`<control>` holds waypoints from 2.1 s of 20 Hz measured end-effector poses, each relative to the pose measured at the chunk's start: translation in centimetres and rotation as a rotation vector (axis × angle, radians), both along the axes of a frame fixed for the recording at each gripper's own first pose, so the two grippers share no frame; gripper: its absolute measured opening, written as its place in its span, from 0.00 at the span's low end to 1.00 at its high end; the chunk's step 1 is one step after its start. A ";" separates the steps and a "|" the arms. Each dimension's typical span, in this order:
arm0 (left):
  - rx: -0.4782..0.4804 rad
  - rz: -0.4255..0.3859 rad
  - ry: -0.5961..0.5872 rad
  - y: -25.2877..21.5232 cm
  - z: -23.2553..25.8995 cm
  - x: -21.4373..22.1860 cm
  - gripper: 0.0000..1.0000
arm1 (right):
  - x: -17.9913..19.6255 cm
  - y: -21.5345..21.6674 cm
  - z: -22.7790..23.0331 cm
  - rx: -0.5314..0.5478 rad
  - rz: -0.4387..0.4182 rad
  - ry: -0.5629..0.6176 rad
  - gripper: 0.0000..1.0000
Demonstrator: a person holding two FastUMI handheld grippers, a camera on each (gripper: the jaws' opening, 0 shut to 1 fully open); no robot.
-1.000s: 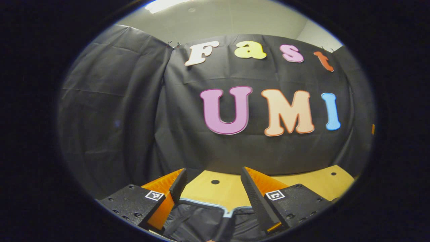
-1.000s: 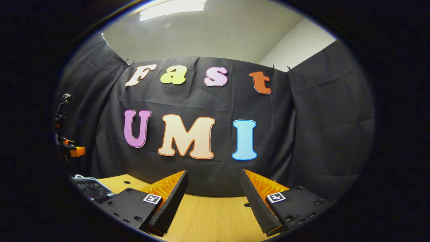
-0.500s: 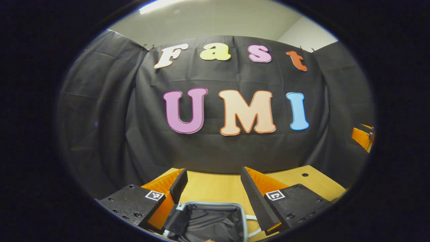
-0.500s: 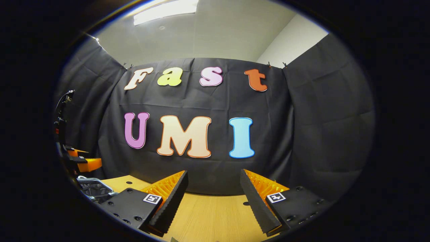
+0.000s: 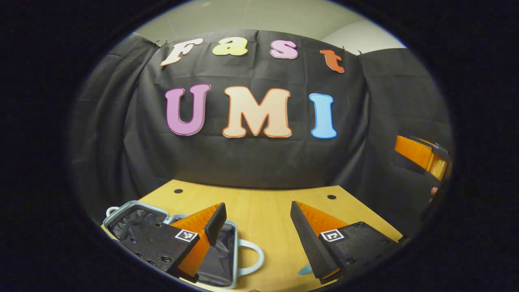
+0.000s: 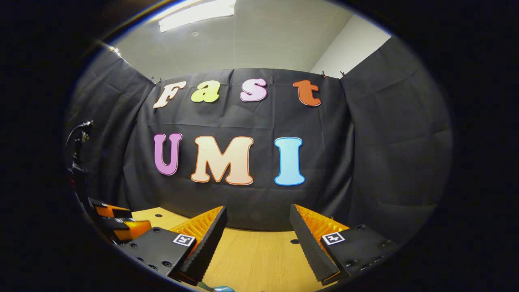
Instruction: First open the suitcase, pack the skin care products into it, and then close the suitcase.
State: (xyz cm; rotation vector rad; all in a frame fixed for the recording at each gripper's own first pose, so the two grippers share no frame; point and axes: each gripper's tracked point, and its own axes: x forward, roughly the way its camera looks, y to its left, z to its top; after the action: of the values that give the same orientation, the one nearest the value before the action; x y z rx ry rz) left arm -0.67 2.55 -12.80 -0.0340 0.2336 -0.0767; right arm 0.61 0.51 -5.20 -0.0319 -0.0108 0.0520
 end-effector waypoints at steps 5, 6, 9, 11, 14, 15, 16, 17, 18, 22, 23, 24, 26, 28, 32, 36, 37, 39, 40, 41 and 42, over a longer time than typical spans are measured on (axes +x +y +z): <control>-0.011 -0.057 0.118 -4.9 -5.5 -1.7 0.94 | -1.0 -1.6 -0.6 -0.009 0.012 0.014 0.97; -0.007 -0.066 0.140 -5.5 -6.6 -2.0 0.94 | -1.1 -1.9 -0.7 -0.013 0.013 0.017 0.97; -0.011 -0.089 0.210 -7.2 -9.7 -3.1 0.94 | -1.7 -2.7 -1.1 -0.028 0.013 0.029 0.97; -0.023 -0.103 0.248 -8.2 -11.4 -3.8 0.95 | -1.9 -3.2 -1.6 -0.036 0.011 0.040 0.97; -0.017 -0.123 0.294 -9.4 -14.0 -4.4 0.94 | -2.0 -3.8 -2.2 -0.044 0.006 0.058 0.97; -0.012 -0.128 0.312 -9.5 -15.1 -4.7 0.93 | -2.1 -3.9 -2.5 -0.048 0.005 0.064 0.97; -0.011 -0.134 0.329 -9.8 -16.0 -4.8 0.92 | -2.2 -3.9 -2.7 -0.053 0.006 0.072 0.97; -0.011 -0.139 0.348 -9.7 -17.2 -4.8 0.91 | -2.4 -3.9 -3.0 -0.059 0.007 0.078 0.97; -0.014 -0.143 0.371 -10.0 -18.3 -5.2 0.89 | -2.5 -3.9 -3.2 -0.066 0.010 0.085 0.97; -0.013 -0.151 0.423 -10.4 -21.3 -5.4 0.73 | -3.2 -3.1 -4.2 -0.091 0.039 0.102 0.99; -0.011 -0.154 0.427 -10.4 -21.9 -5.4 0.68 | -3.5 -2.8 -4.4 -0.094 0.048 0.104 0.98; -0.011 -0.156 0.428 -10.5 -22.2 -5.3 0.57 | -3.7 -2.5 -4.6 -0.095 0.058 0.107 0.99; -0.005 -0.160 0.428 -10.2 -22.0 -5.0 0.27 | -4.0 -1.7 -5.1 -0.091 0.082 0.112 0.98; -0.021 -0.161 0.439 -10.0 -21.4 -5.1 0.24 | -4.1 -0.8 -5.8 -0.082 0.108 0.121 0.99; -0.019 -0.156 0.400 -8.8 -17.3 -4.7 0.23 | -4.2 1.0 -7.6 -0.060 0.159 0.142 0.97; -0.021 -0.146 0.356 -7.4 -12.6 -4.3 0.23 | -4.5 3.2 -12.4 -0.042 0.216 0.224 0.98; -0.020 -0.137 0.342 -7.0 -11.5 -4.2 0.23 | -4.7 3.7 -14.0 -0.043 0.226 0.253 0.98; -0.016 -0.121 0.320 -6.1 -9.8 -4.1 0.23 | -5.0 4.2 -17.3 -0.062 0.244 0.308 0.98; -0.017 -0.110 0.315 -5.6 -9.2 -4.1 0.23 | -5.3 4.4 -18.9 -0.073 0.252 0.336 0.98; -0.017 -0.101 0.314 -5.4 -8.6 -4.4 0.23 | -5.7 4.6 -20.5 -0.079 0.259 0.367 0.98; -0.014 -0.089 0.312 -4.8 -8.2 -4.5 0.23 | -6.1 4.7 -21.9 -0.079 0.266 0.393 0.98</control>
State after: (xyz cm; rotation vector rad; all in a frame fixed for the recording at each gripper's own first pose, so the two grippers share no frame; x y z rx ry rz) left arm -5.19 -2.29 -20.96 -0.0499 0.5468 -0.1617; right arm -5.52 5.25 -27.10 -0.0989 0.3809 0.3244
